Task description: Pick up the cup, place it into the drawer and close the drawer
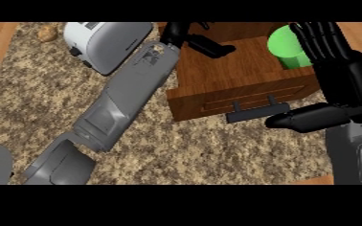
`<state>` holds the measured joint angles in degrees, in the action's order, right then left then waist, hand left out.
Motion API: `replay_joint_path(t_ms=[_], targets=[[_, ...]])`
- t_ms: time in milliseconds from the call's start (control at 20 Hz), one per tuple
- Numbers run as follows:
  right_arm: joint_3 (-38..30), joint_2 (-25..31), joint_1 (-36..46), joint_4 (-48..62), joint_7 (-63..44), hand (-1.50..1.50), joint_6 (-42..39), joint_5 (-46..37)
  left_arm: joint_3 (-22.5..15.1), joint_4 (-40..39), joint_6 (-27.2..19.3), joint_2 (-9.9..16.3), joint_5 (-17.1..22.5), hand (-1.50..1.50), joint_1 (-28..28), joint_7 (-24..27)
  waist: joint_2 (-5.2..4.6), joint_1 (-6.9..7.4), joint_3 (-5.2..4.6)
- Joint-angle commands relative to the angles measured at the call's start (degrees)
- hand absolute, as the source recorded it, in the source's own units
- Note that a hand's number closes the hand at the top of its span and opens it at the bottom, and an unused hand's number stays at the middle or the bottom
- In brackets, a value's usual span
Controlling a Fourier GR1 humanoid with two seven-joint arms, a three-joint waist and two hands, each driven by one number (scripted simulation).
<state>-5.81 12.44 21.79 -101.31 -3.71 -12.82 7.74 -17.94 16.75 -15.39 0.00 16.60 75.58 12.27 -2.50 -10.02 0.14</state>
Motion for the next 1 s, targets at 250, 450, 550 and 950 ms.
replay_joint_path(t_ms=[250, 450, 550, 950], targets=[[5.48, -2.62, 2.35, 0.32, -0.08, -1.50, -6.52, 6.05, 0.19, 4.10, -0.41, 0.00, 9.03, -1.50, -3.12, 4.90, -0.62, -2.71, -0.08], [8.62, -0.84, 2.97, 0.37, -1.26, 1.50, -14.58, 11.46, 1.75, 7.28, 3.22, 0.00, 13.64, -1.50, -3.81, 10.40, -0.49, -1.89, -0.15], [11.53, -0.03, 0.58, 0.40, -2.68, 1.50, -17.60, 11.74, 2.90, 7.11, 1.56, 0.00, 15.35, -1.50, -1.88, 11.22, -0.09, -1.13, -0.13], [16.23, 11.37, -1.39, -0.14, -8.93, -1.50, -24.73, 1.23, 2.50, 6.36, -3.42, 0.00, 19.92, -1.50, -2.92, 15.48, 1.34, 3.43, -0.12]])
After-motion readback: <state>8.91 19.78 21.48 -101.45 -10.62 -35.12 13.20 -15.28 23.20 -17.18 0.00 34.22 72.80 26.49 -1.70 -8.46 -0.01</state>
